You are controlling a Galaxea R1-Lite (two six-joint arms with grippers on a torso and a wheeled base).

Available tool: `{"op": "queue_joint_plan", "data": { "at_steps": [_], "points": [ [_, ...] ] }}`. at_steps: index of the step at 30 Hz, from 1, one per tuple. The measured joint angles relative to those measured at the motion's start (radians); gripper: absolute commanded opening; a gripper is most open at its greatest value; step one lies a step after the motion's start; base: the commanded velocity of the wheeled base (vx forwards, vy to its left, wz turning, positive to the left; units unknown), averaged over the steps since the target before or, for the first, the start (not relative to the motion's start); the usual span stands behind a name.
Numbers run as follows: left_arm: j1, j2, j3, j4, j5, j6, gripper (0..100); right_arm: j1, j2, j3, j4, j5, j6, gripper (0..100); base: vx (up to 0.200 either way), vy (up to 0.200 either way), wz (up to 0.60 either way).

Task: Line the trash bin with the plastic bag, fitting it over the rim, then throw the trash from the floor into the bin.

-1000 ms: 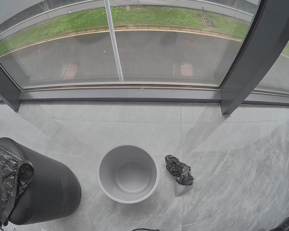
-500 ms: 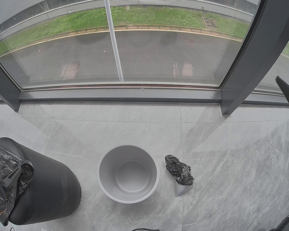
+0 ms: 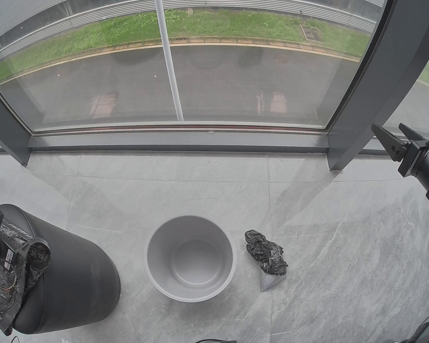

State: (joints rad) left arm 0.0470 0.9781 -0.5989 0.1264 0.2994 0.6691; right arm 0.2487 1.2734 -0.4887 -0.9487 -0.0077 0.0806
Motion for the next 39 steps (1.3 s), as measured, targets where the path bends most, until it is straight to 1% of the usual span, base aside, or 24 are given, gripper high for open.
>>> {"op": "queue_joint_plan", "data": {
  "at_steps": [7,14,20,24,30,39],
  "points": [
    [0.005,0.039,0.009,-0.006,-0.003,-0.011,100,0.001,0.018,0.000,-0.001,0.000,0.001,100,0.000,0.000,0.00],
    [0.004,0.023,0.008,0.003,-0.006,-0.018,100,0.002,0.027,0.004,0.000,0.000,0.001,100,0.000,0.000,0.00],
    [-0.017,-0.013,0.076,0.015,-0.009,-0.019,100,0.002,0.032,0.005,0.000,0.000,0.001,100,0.000,0.000,0.00],
    [-0.028,-0.022,0.129,0.004,-0.025,-0.021,100,0.002,0.037,0.007,0.000,0.001,0.001,100,0.000,0.000,0.00],
    [-0.033,-0.014,0.146,-0.007,-0.048,-0.033,100,0.002,0.048,0.007,0.000,0.001,0.001,100,0.000,0.000,0.00],
    [-0.021,0.063,0.163,-0.150,-0.049,-0.053,100,0.002,0.056,0.008,0.000,0.001,0.001,100,0.000,0.000,0.00]
  ]
}}
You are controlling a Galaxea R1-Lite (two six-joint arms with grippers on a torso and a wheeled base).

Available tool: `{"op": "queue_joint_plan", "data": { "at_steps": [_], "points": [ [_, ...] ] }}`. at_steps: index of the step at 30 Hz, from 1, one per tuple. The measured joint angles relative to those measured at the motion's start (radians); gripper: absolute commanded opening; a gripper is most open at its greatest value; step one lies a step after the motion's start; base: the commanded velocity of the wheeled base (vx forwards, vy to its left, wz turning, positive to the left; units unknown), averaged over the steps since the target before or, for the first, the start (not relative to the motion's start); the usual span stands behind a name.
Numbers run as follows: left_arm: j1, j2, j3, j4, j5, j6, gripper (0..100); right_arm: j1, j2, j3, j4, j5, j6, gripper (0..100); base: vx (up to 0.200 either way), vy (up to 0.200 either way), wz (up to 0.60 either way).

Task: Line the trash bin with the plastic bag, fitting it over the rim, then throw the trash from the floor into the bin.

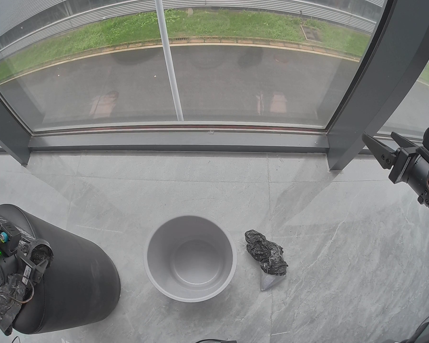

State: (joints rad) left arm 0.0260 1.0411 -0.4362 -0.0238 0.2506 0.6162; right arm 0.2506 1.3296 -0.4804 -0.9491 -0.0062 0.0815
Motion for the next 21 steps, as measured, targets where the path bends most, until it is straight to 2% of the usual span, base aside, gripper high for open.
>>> {"op": "queue_joint_plan", "data": {
  "at_steps": [9,20,21],
  "points": [
    [0.035,0.100,0.002,-0.086,0.006,0.000,100,-0.001,0.002,0.000,0.000,0.000,0.000,100,0.000,0.000,0.00],
    [0.084,0.136,0.000,-0.098,0.010,0.008,100,-0.001,0.010,0.008,-0.004,0.001,0.000,100,0.000,0.000,0.00],
    [0.088,0.137,0.001,-0.098,0.009,0.008,0,-0.001,0.010,0.008,-0.004,0.001,0.000,100,0.000,0.000,0.00]
  ]
}}
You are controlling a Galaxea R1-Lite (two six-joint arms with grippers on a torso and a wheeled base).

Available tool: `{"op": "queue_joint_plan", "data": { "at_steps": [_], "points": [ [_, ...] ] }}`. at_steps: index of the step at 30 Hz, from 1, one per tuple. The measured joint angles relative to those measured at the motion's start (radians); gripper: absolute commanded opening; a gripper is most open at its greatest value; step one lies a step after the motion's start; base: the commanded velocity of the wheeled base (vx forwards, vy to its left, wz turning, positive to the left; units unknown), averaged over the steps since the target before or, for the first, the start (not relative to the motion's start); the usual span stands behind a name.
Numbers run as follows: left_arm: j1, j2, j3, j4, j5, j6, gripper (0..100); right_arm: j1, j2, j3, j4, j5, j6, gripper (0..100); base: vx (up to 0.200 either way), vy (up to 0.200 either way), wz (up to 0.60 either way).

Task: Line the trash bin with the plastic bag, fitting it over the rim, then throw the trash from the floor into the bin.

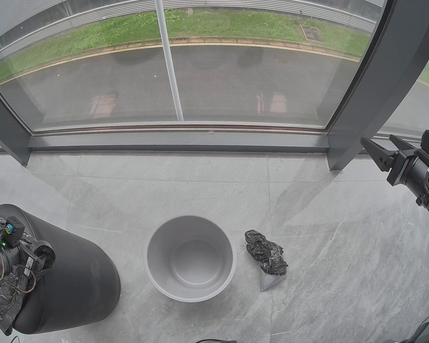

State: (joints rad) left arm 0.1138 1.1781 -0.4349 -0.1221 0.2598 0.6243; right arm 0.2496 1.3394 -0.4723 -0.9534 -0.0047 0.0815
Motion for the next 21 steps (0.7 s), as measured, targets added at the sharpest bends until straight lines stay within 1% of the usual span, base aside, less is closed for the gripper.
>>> {"op": "queue_joint_plan", "data": {
  "at_steps": [15,21],
  "points": [
    [0.008,0.005,0.019,-0.001,-0.008,-0.005,0,0.000,0.001,0.004,0.000,0.000,0.000,100,0.000,0.000,0.00],
    [0.008,-0.001,0.021,-0.007,-0.051,-0.021,0,0.001,0.001,0.007,0.000,0.000,-0.002,100,0.000,0.000,0.00]
  ]
}}
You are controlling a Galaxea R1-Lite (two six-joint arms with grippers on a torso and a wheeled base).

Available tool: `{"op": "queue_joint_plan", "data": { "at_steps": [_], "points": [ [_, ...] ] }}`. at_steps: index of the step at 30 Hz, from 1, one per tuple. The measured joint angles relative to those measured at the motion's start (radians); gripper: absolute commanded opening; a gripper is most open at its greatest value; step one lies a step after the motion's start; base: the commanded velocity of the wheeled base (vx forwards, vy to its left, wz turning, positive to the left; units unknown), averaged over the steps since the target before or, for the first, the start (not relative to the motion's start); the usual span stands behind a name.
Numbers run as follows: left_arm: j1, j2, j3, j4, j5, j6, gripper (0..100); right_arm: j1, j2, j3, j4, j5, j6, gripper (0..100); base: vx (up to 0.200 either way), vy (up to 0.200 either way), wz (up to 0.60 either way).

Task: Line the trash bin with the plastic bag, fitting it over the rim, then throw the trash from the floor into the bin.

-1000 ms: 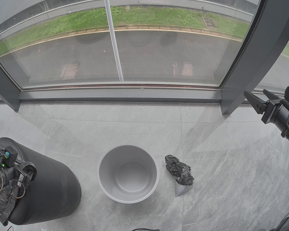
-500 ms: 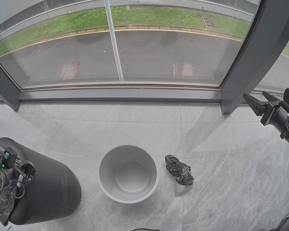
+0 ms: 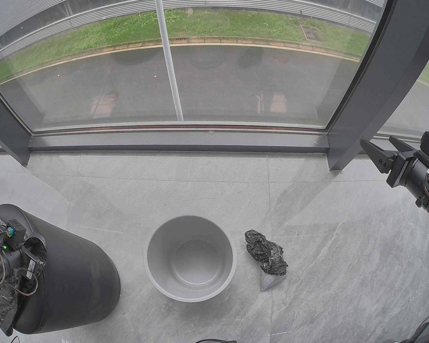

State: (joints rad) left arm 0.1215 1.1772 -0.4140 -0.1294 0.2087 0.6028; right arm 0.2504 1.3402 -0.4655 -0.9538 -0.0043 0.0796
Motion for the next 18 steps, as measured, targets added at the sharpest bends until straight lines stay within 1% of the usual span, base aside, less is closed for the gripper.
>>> {"op": "queue_joint_plan", "data": {
  "at_steps": [3,5,7,12,16,18],
  "points": [
    [-0.002,-0.004,-0.004,-0.047,-0.043,-0.051,0,0.000,0.000,0.003,0.000,0.000,-0.003,100,0.000,0.000,0.00],
    [-0.005,-0.006,-0.006,-0.089,-0.063,-0.115,0,0.000,0.000,0.004,0.000,0.000,-0.004,100,0.000,0.000,0.00],
    [-0.010,-0.008,-0.010,-0.137,-0.078,-0.204,0,0.001,0.000,0.005,0.000,0.000,-0.005,100,0.000,0.000,0.00],
    [-0.032,-0.013,-0.039,-0.310,-0.095,-0.488,0,0.007,0.000,0.009,-0.001,0.000,-0.007,100,0.000,0.000,0.00],
    [-0.046,-0.019,-0.093,-0.380,-0.094,-0.677,0,0.035,0.000,0.010,-0.001,-0.002,-0.013,100,0.000,0.000,0.00],
    [-0.055,-0.026,-0.126,-0.395,-0.094,-0.773,0,0.066,0.002,0.010,-0.001,-0.006,-0.022,100,0.000,0.000,0.00]
  ]
}}
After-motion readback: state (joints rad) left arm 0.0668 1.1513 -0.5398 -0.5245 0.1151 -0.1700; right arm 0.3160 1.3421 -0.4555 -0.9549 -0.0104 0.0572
